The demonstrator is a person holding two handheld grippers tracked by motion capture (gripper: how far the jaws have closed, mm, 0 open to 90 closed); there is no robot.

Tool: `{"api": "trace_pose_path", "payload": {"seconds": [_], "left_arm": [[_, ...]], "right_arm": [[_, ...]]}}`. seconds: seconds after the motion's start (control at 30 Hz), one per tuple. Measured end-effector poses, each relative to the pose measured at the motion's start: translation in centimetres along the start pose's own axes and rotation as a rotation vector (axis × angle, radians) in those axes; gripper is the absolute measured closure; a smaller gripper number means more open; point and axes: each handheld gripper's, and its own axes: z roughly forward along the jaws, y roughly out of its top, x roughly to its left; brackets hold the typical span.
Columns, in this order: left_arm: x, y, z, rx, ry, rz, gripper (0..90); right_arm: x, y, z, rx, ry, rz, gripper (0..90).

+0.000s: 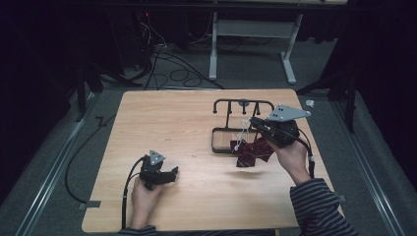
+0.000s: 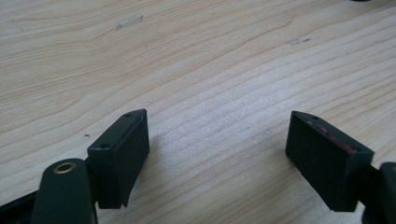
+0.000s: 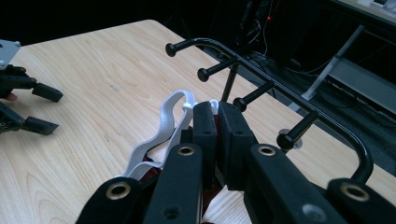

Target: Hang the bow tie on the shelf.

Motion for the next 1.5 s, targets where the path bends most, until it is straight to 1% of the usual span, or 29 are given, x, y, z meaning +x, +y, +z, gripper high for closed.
{"api": "trace_pose_path", "payload": {"seconds": [0.17, 0.2, 0.43, 0.7, 0.73, 0.9, 0.97, 1.13, 1.3, 1.5], "left_arm": [[0.0, 0.0, 0.0, 0.0, 0.0, 0.0, 21.9], [0.0, 0.0, 0.0, 0.0, 0.0, 0.0, 21.9], [0.0, 0.0, 0.0, 0.0, 0.0, 0.0, 21.9], [0.0, 0.0, 0.0, -0.002, 0.0, 0.0, 21.9], [0.0, 0.0, 0.0, -0.002, 0.0, 0.0, 21.9], [0.0, 0.0, 0.0, -0.002, 0.0, 0.0, 21.9], [0.0, 0.0, 0.0, -0.002, 0.0, 0.0, 21.9], [0.0, 0.0, 0.0, -0.001, 0.0, 0.0, 22.0], [0.0, 0.0, 0.0, -0.001, 0.0, 0.0, 21.9], [0.0, 0.0, 0.0, -0.001, 0.0, 0.0, 21.9]], "right_arm": [[-0.3, 0.2, 0.3, 0.005, 0.0, 0.014, 87.7], [-0.3, 0.3, 0.4, 0.004, -0.001, 0.009, 87.7], [-0.7, 0.7, 0.7, 0.009, -0.01, 0.016, 87.7], [-0.9, 1.5, 1.2, 0.009, -0.02, 0.011, 87.7], [-0.9, 1.6, 1.3, 0.007, -0.02, 0.004, 87.7], [-0.9, 1.9, 1.7, 0.016, -0.024, -0.002, 87.6], [-1.0, 2.0, 1.9, 0.019, -0.027, 0.003, 87.6], [-1.1, 2.2, 2.3, 0.021, -0.031, -0.004, 87.7], [-1.2, 2.5, 2.5, 0.024, -0.039, 0.005, 87.6], [-1.4, 2.8, 2.9, 0.027, -0.045, 0.0, 87.6]]}}
